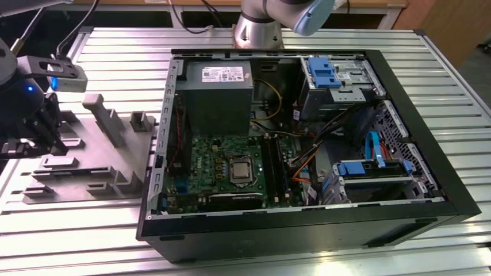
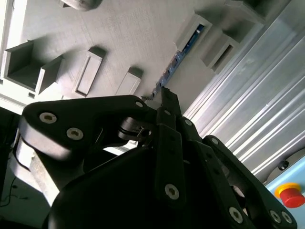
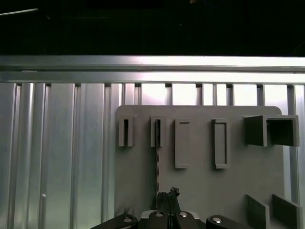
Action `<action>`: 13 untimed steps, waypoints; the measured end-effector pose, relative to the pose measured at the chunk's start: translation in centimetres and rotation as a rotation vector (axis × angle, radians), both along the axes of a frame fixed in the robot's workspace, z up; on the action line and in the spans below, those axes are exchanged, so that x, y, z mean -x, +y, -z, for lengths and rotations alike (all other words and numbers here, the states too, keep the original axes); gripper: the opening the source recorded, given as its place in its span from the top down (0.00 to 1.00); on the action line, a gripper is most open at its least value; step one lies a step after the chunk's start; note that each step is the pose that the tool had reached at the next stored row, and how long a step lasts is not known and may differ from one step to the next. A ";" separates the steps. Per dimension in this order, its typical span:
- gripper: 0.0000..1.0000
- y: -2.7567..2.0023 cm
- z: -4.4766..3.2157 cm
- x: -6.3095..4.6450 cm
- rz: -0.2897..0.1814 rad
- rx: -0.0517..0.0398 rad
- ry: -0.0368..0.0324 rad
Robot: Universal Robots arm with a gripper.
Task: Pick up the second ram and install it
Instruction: 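Pick up the second ram and move it above second insertion slot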
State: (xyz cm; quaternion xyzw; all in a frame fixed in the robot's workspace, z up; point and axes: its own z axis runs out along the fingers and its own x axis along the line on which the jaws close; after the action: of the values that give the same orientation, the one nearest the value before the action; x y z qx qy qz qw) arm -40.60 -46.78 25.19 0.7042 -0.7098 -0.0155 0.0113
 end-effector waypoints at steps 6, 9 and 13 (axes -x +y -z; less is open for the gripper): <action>0.90 -0.71 0.67 0.0 0.000 0.0001 -0.0010; 0.90 -1.08 1.03 0.0 0.000 0.0001 -0.0011; 0.90 -1.33 1.60 0.0 0.000 0.0000 -0.0012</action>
State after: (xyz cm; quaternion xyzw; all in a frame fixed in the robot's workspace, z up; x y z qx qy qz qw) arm -40.60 -48.11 23.59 0.7042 -0.7098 -0.0151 0.0109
